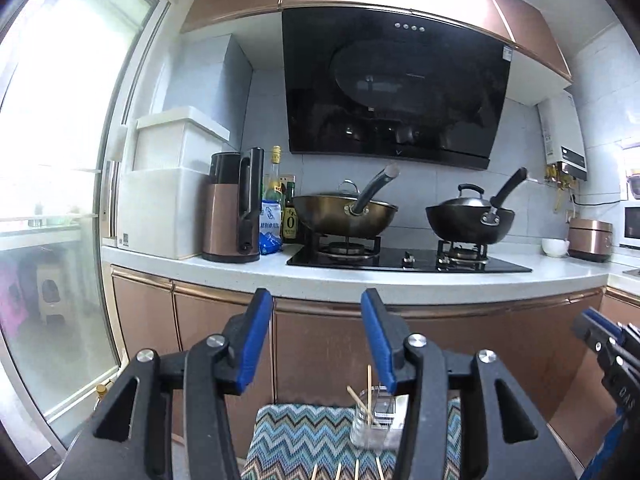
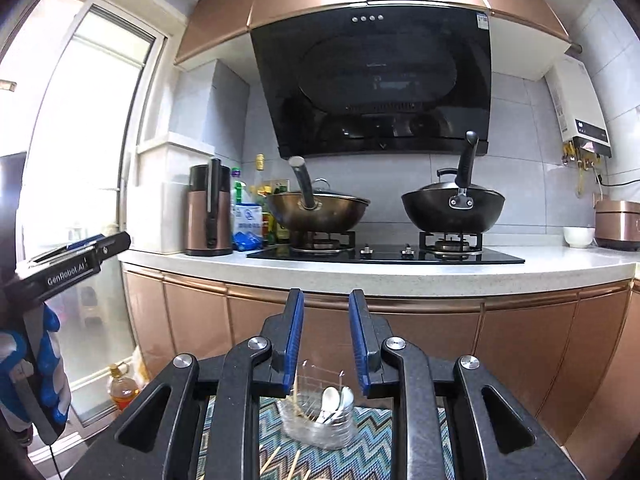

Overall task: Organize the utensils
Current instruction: 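Move both tools back down toward the remaining utensils on the cloth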

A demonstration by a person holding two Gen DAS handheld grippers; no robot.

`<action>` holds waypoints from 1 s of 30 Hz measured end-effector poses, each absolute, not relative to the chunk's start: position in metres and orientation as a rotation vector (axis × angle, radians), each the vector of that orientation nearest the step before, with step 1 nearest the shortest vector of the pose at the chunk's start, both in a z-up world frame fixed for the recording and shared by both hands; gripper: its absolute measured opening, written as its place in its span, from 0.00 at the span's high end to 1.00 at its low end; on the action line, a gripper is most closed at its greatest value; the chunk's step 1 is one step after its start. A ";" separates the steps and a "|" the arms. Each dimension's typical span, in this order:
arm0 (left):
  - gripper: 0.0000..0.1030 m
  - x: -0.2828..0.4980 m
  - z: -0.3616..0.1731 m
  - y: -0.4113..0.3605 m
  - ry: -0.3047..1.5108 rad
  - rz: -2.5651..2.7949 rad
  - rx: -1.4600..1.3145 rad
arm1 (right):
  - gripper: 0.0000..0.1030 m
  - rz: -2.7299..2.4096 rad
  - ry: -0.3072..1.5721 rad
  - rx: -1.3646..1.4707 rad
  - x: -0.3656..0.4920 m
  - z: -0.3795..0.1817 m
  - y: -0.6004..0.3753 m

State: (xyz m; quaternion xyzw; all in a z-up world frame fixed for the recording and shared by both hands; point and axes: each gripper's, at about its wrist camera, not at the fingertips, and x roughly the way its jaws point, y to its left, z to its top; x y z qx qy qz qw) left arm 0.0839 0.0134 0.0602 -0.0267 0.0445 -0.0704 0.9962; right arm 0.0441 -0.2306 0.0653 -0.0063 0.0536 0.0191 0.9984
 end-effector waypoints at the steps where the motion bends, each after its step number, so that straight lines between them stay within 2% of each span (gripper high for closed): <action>1: 0.57 0.080 0.059 0.016 0.099 -0.148 -0.054 | 0.77 0.045 0.111 -0.013 0.040 0.066 -0.230; 13: 0.57 0.074 0.029 0.037 0.252 -0.190 -0.054 | 0.77 0.129 0.188 0.071 0.016 0.061 -0.246; 20: 0.57 0.088 -0.001 0.039 0.357 -0.198 -0.050 | 0.77 0.144 0.275 0.110 0.028 0.032 -0.255; 30: 0.57 0.123 -0.062 0.011 0.608 -0.305 -0.057 | 0.77 0.134 0.388 0.161 0.049 -0.011 -0.280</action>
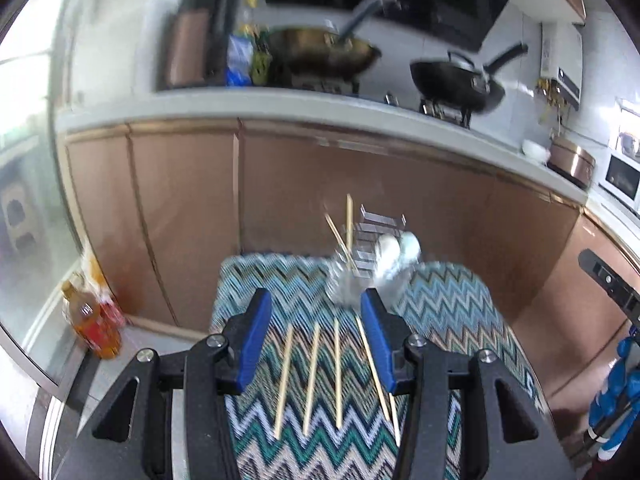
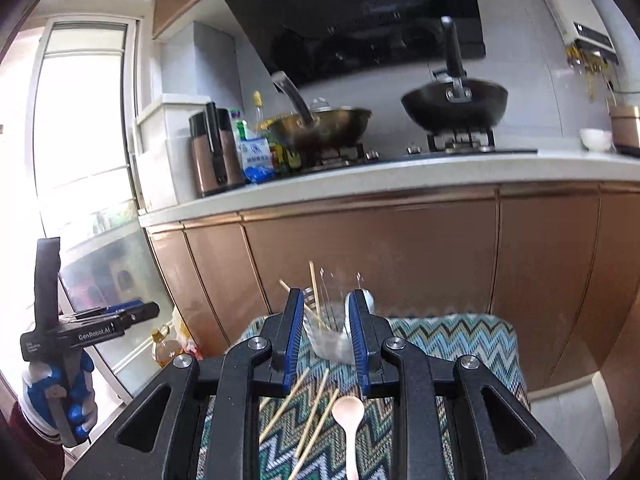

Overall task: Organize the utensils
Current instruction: 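Move both tools back down toward the remaining utensils on the cloth, then position the right tool over the pink spoon while the left tool hovers over chopsticks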

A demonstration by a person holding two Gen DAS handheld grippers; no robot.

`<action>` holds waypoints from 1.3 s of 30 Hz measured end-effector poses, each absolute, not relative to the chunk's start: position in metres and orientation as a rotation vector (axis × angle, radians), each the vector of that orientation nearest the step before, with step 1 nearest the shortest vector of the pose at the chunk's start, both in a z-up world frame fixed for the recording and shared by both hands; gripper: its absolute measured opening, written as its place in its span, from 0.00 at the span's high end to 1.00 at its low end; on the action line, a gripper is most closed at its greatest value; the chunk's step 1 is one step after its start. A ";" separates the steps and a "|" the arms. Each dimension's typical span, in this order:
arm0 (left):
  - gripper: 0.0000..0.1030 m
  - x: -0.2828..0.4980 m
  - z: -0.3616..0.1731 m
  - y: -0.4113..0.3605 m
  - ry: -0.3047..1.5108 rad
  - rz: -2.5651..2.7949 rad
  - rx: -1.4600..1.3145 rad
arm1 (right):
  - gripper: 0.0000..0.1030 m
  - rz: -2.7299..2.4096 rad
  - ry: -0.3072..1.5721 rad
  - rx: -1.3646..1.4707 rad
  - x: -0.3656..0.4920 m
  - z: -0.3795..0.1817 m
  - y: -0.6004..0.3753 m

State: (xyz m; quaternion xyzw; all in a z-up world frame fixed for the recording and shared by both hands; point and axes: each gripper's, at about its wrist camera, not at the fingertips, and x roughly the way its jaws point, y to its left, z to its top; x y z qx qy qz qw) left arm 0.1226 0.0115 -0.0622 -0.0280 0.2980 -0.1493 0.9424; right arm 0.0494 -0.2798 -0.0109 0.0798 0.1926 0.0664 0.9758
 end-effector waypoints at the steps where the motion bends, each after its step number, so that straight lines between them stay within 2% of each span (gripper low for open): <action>1: 0.57 0.127 -0.070 0.006 0.641 -0.327 -0.058 | 0.77 0.134 0.406 0.160 0.052 -0.016 -0.282; 25: 0.60 0.204 -0.185 -0.072 1.050 -0.513 -0.046 | 0.77 0.178 0.714 0.211 0.103 -0.132 -0.320; 36: 0.60 0.220 -0.205 -0.076 1.098 -0.521 -0.033 | 0.77 0.212 0.792 0.244 0.126 -0.165 -0.318; 39: 0.63 0.223 -0.209 -0.085 1.117 -0.546 -0.013 | 0.77 0.222 0.810 0.248 0.131 -0.172 -0.316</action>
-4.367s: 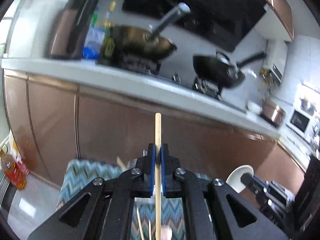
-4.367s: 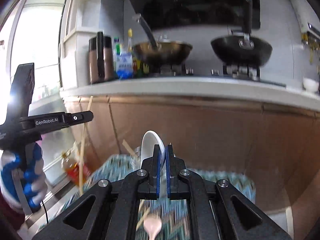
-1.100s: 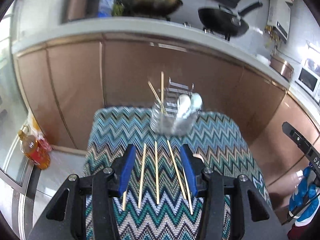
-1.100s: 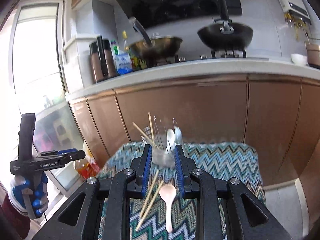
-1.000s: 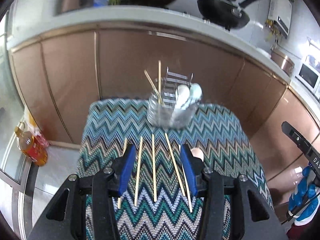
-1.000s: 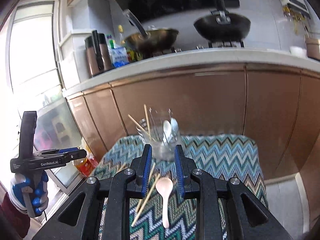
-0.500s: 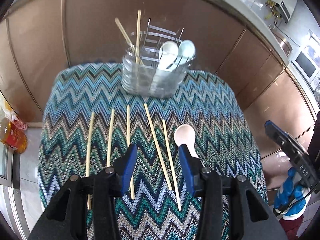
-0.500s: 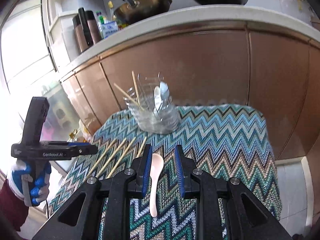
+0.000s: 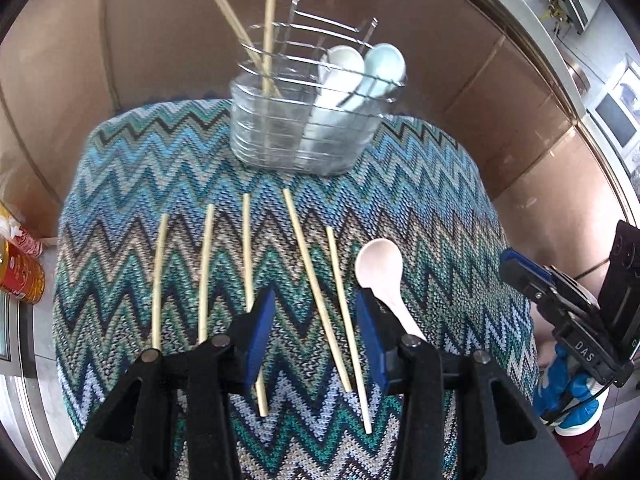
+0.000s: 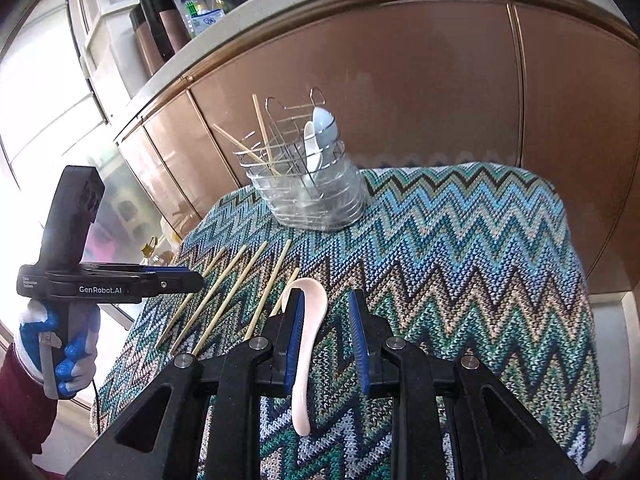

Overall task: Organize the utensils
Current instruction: 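Position the right tool over the pink spoon while the left tool hovers over chopsticks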

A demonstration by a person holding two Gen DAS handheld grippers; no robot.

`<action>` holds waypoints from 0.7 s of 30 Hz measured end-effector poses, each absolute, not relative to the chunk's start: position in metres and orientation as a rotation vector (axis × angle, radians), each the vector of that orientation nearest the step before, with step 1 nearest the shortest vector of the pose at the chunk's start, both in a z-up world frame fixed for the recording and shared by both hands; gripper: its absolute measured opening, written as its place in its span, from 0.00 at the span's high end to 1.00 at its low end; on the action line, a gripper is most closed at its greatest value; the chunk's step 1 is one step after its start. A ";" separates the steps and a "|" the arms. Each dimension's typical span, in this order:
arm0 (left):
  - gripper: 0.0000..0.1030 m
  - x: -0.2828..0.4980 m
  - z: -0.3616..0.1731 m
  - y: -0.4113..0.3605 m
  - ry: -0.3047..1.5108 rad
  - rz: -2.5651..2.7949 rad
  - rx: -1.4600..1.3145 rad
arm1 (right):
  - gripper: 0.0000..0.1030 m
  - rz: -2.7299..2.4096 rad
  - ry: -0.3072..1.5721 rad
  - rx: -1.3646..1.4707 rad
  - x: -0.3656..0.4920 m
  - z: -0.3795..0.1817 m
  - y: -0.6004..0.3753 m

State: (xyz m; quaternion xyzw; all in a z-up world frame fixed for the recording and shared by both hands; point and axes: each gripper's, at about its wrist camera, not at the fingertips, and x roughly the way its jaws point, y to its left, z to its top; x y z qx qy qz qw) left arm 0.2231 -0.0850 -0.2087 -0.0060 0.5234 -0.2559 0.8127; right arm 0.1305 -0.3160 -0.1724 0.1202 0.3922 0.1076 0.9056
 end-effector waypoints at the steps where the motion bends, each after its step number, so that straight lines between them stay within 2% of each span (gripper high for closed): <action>1: 0.64 0.224 -0.210 -0.088 1.123 -0.552 -0.004 | 0.77 0.225 0.815 0.248 0.131 -0.174 -0.316; 21: 0.67 0.246 -0.248 -0.116 1.238 -0.567 0.052 | 0.77 0.240 0.878 0.272 0.145 -0.202 -0.326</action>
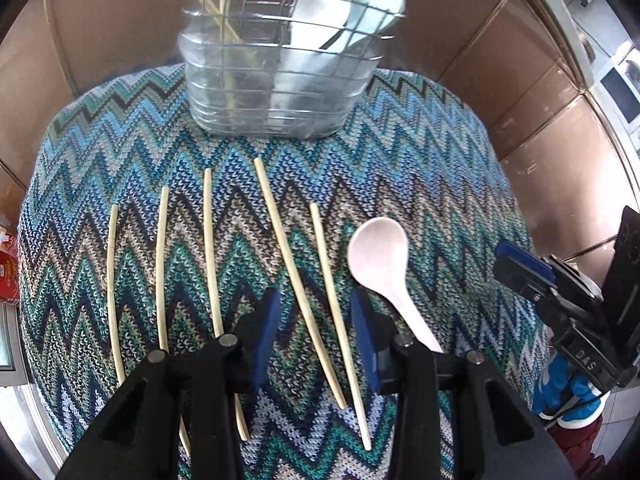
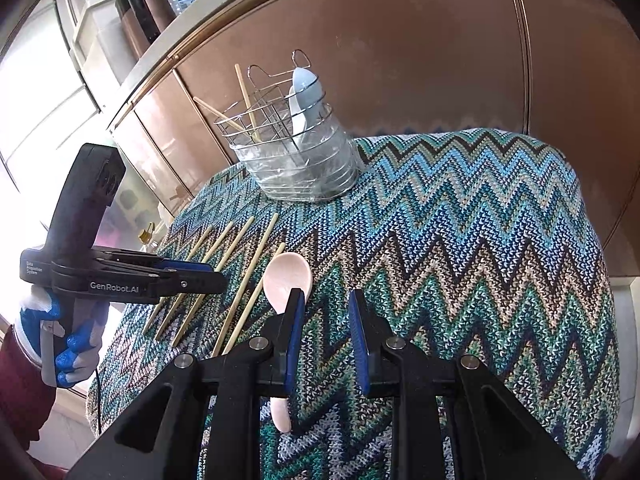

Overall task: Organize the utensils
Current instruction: 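Position the right tool over the pink spoon while the left tool hovers over chopsticks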

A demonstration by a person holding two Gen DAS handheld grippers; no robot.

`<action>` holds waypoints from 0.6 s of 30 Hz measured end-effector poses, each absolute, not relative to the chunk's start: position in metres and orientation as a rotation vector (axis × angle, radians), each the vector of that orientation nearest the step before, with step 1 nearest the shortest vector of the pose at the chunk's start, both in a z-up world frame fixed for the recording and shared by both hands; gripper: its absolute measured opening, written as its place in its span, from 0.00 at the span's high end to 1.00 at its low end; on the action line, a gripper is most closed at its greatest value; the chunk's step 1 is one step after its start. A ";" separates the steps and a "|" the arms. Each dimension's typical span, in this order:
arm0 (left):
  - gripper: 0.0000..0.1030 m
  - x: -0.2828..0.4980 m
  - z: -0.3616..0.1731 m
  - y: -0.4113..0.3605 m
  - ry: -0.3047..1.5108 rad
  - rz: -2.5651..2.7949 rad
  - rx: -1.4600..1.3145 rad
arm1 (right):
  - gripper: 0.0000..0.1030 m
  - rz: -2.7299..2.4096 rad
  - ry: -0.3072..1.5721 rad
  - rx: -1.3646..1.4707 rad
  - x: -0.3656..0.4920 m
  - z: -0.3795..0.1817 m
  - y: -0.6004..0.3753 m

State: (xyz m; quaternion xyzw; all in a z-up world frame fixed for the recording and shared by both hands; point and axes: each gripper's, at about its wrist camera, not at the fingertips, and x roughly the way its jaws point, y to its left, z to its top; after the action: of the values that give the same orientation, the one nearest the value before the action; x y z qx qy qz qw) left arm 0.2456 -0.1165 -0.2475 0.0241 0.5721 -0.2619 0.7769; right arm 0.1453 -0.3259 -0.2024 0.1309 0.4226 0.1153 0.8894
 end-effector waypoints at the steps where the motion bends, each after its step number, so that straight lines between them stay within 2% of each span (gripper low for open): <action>1: 0.69 0.248 -0.249 -0.117 1.243 -0.559 0.053 | 0.77 0.242 0.879 0.272 0.146 -0.203 -0.326; 18: 0.71 0.299 -0.274 -0.130 1.300 -0.473 0.073 | 0.77 0.401 0.992 0.283 0.185 -0.226 -0.312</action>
State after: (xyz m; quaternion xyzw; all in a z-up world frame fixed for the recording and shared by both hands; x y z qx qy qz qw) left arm 0.2989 -0.1299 -0.2740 0.0339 0.5994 -0.2181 0.7694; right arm 0.1854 -0.3121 -0.2257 0.1346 0.4712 0.1904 0.8506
